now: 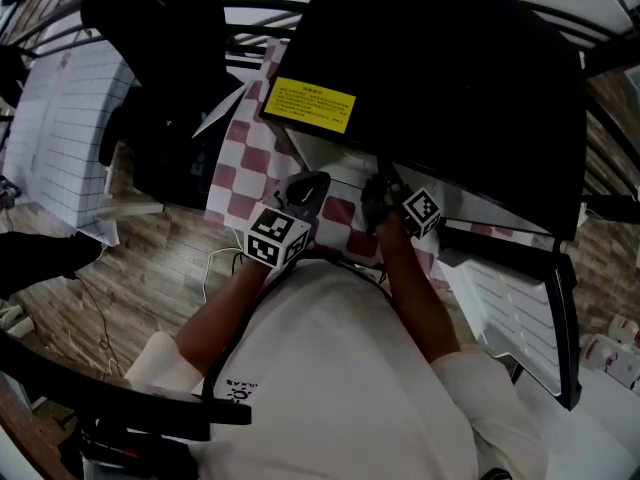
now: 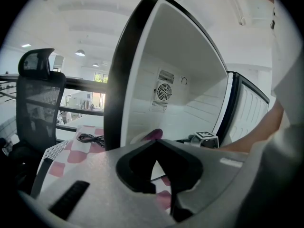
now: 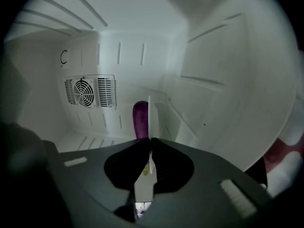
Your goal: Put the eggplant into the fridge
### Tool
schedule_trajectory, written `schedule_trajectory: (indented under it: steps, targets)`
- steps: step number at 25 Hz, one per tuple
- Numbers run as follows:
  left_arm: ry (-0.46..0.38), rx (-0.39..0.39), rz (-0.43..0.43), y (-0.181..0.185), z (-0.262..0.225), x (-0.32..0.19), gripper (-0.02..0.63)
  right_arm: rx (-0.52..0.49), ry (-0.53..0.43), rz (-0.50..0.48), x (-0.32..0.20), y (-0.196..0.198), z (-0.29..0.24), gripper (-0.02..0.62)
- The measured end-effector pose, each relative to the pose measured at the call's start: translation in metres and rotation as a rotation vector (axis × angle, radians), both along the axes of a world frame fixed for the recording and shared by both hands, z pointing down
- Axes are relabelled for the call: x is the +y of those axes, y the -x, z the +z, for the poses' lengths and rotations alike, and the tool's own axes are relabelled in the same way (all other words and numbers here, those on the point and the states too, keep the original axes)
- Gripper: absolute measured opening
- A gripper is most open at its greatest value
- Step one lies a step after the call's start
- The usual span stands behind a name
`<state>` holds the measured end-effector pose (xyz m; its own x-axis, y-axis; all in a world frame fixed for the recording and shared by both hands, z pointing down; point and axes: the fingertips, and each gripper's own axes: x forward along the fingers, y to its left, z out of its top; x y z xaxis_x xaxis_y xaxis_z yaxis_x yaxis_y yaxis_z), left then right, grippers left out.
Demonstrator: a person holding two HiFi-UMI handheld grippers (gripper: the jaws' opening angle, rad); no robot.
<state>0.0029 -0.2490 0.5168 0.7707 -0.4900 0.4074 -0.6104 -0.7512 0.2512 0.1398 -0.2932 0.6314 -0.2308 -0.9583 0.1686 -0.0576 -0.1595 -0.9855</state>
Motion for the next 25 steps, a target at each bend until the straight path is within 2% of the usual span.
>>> schedule_trajectory:
  steps: [25]
  targets:
    - [0.000, -0.017, -0.037, 0.012, 0.002, -0.005, 0.006, 0.004, 0.050, -0.041, -0.011, 0.014, 0.014, 0.025]
